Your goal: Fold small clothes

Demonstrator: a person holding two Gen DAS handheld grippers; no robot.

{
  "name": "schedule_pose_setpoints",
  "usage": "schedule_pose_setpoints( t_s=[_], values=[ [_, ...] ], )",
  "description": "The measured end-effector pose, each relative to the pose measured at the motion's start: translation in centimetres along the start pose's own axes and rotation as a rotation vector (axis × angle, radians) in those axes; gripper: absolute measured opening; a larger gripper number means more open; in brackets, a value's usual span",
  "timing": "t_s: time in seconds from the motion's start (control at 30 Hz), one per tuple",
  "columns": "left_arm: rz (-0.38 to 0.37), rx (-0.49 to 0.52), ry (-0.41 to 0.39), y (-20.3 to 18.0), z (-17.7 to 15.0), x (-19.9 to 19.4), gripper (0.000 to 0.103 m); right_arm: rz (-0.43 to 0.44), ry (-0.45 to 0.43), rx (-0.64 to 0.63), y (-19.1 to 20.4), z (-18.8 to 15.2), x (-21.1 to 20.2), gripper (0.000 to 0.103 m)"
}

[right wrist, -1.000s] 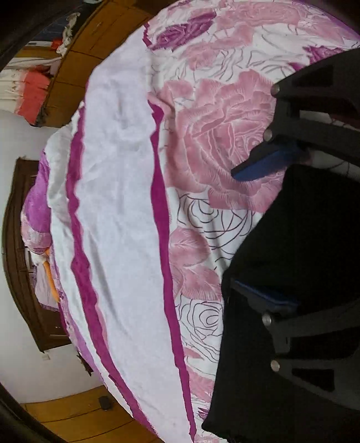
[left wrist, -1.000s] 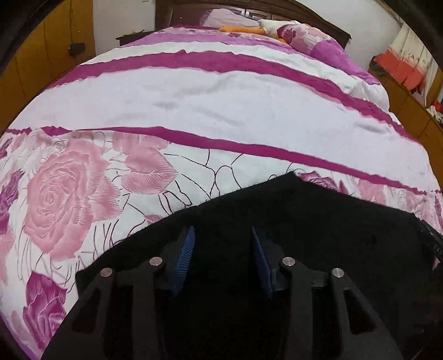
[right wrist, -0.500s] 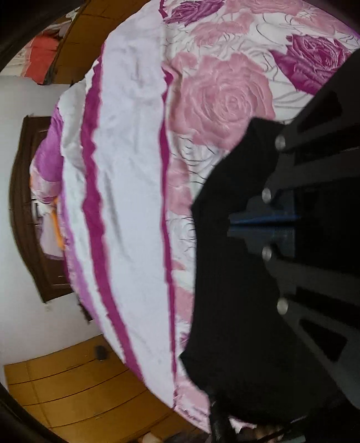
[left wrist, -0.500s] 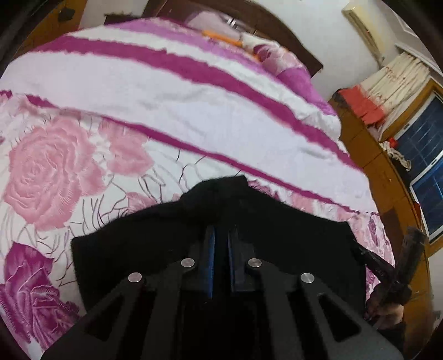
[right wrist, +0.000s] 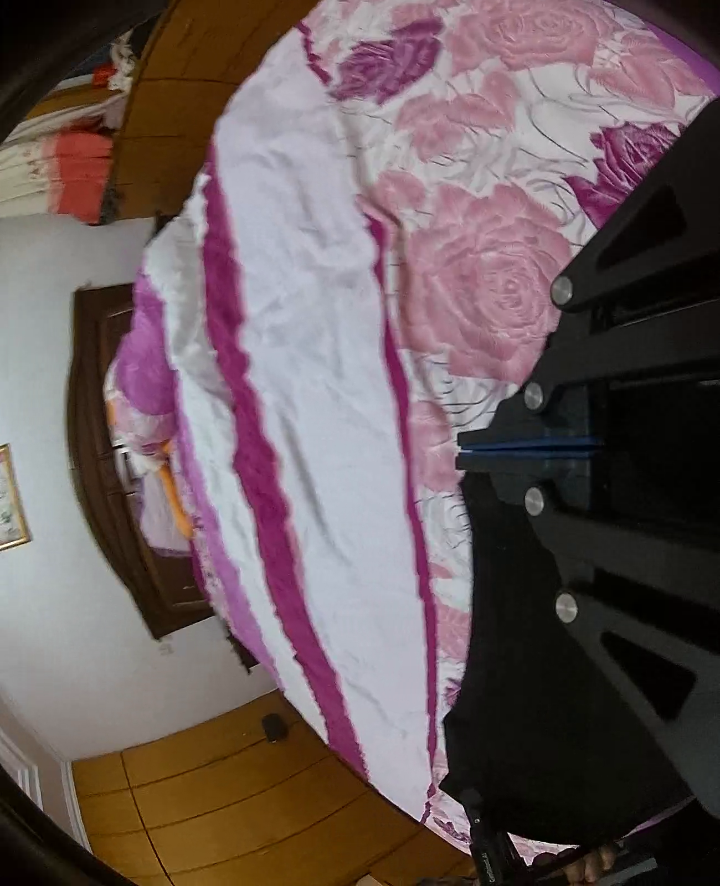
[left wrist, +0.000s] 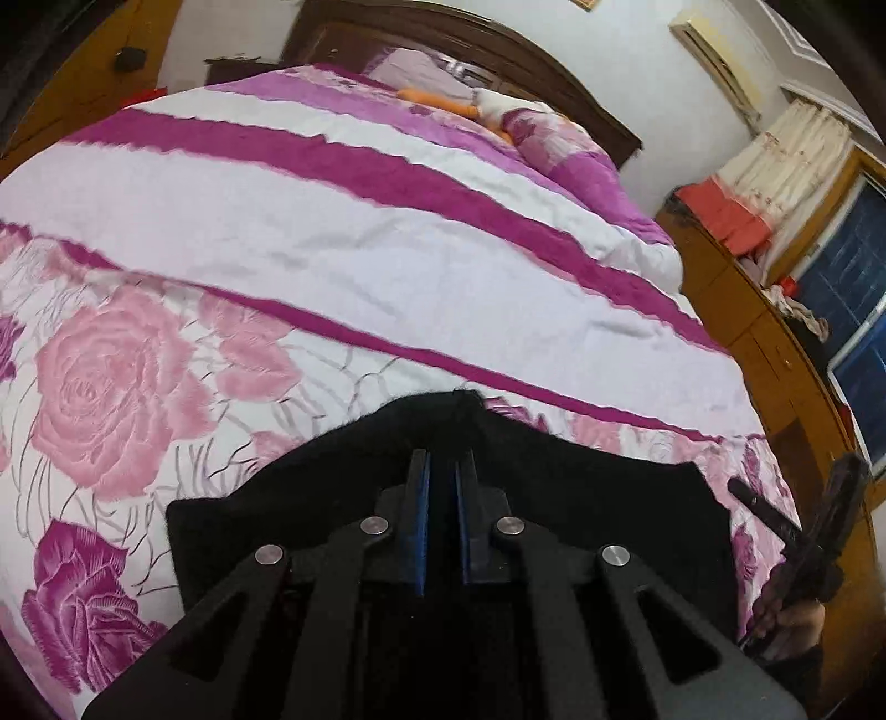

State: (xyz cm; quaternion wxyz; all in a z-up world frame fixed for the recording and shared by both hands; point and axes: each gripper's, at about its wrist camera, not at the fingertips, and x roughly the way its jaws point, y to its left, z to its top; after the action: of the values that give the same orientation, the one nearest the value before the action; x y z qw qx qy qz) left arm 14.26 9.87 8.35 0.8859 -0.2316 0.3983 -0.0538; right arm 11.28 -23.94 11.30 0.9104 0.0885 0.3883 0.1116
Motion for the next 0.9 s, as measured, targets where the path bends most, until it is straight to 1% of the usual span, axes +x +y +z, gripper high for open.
schedule_pose_setpoints(
  t_s=[0.03, 0.07, 0.13, 0.17, 0.23, 0.27, 0.3, 0.37, 0.43, 0.5, 0.57, 0.67, 0.73, 0.83, 0.9],
  values=[
    [-0.019, -0.022, -0.011, 0.2, -0.2, -0.1, 0.0, 0.003, 0.025, 0.006, -0.1, -0.2, 0.5, 0.04],
    [-0.031, -0.03, -0.02, 0.2, -0.4, -0.1, 0.0, 0.003, 0.049, 0.014, -0.1, -0.5, 0.9, 0.061],
    [-0.03, -0.023, -0.043, -0.2, -0.8, -0.3, 0.0, 0.045, 0.072, 0.014, 0.3, -1.0, 1.5, 0.062],
    [-0.022, -0.024, -0.05, -0.3, -0.8, -0.3, 0.0, 0.054, 0.084, -0.01, 1.0, -1.2, 1.9, 0.06],
    [-0.023, -0.043, -0.05, -0.3, -0.8, -0.2, 0.0, 0.044, 0.104, -0.085, 2.5, -1.5, 2.7, 0.032],
    [-0.024, -0.049, -0.054, -0.2, -0.8, -0.3, 0.0, 0.033, 0.116, -0.111, 3.1, -1.7, 3.1, 0.005],
    [-0.026, -0.056, -0.065, -0.2, -0.7, -0.5, 0.0, 0.017, 0.122, -0.115, 3.3, -1.8, 3.4, 0.006],
    [-0.043, -0.076, -0.085, -0.1, -0.6, -1.4, 0.0, 0.027, 0.111, -0.083, 3.0, -1.7, 3.1, 0.005],
    [-0.076, -0.091, -0.105, -0.1, -0.3, -2.3, 0.0, 0.047, 0.059, -0.052, 2.4, -1.1, 1.7, 0.005],
    [-0.06, -0.066, -0.1, -0.5, -0.2, -2.2, 0.0, 0.05, 0.008, -0.017, 1.7, -0.6, 0.5, 0.005],
    [-0.031, -0.048, -0.093, -0.7, 0.1, -1.4, 0.0, 0.05, -0.012, 0.021, 0.9, -0.3, 0.1, 0.005],
    [-0.013, -0.079, -0.067, 0.0, 0.6, 0.5, 0.0, 0.045, 0.01, 0.051, 0.2, -0.3, 1.0, 0.005],
    [0.001, -0.094, -0.044, 0.6, 1.0, 1.7, 0.0, 0.014, 0.035, 0.052, 0.2, -0.4, 2.4, 0.005],
    [0.003, -0.103, -0.05, 0.9, 1.7, 2.6, 0.0, 0.005, 0.068, 0.066, -0.2, -0.5, 3.9, 0.006],
    [-0.014, -0.106, -0.046, 1.1, 2.4, 3.2, 0.0, -0.004, 0.097, 0.08, -0.4, -0.5, 4.6, 0.007]
  ],
)
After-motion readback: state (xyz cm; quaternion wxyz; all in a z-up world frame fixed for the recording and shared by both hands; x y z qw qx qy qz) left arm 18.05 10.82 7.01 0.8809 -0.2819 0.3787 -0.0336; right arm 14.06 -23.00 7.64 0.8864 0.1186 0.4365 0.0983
